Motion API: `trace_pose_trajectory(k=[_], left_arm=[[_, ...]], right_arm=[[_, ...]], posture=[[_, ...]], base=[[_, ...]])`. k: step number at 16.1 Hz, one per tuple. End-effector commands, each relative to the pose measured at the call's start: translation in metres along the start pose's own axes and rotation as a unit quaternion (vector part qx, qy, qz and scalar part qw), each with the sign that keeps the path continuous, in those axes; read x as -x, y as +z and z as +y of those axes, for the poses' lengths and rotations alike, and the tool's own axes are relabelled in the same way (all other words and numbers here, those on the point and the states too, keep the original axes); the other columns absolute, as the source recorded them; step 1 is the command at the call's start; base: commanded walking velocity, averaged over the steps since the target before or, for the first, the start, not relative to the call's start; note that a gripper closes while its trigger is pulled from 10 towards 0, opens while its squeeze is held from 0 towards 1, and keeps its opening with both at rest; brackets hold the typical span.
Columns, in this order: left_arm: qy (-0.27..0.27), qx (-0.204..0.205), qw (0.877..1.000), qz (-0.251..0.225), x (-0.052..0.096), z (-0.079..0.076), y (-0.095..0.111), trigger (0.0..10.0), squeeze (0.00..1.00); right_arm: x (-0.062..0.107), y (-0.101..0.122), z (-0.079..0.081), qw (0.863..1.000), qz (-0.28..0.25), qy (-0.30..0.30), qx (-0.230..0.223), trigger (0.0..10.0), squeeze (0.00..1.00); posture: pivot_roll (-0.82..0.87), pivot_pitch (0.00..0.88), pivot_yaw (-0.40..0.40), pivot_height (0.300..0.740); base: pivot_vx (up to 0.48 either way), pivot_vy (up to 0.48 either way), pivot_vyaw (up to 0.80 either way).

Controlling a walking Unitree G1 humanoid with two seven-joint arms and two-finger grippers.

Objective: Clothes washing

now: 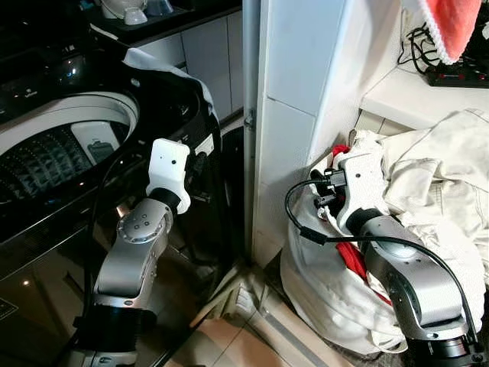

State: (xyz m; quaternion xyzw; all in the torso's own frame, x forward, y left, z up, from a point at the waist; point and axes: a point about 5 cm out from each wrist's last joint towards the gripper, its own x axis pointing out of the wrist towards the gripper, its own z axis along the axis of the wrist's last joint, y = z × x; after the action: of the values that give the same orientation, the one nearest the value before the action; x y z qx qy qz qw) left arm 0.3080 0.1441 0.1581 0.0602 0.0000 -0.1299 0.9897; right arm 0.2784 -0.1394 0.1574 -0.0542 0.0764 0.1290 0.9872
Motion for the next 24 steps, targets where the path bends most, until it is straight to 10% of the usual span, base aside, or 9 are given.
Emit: trace_pose_trajectory(k=[1, 24], left_arm=[[-0.004, -0.003, 1.000, -0.001, 0.000, 0.000, 0.003, 10.0, 0.00], [-0.007, 0.003, 1.000, -0.009, -0.001, 0.002, 0.005, 10.0, 0.00]], right_arm=[[0.000, 0.001, 0.000, 1.000, 0.000, -0.001, 0.002, 10.0, 0.00], [0.000, 0.001, -0.006, 1.000, 0.003, -0.022, -0.007, 10.0, 0.00]], posture=[[0.03, 0.000, 0.037, 0.740], [0.03, 0.000, 0.046, 0.740]], base=[[0.300, 0.000, 0.00], [0.170, 0.000, -0.03]])
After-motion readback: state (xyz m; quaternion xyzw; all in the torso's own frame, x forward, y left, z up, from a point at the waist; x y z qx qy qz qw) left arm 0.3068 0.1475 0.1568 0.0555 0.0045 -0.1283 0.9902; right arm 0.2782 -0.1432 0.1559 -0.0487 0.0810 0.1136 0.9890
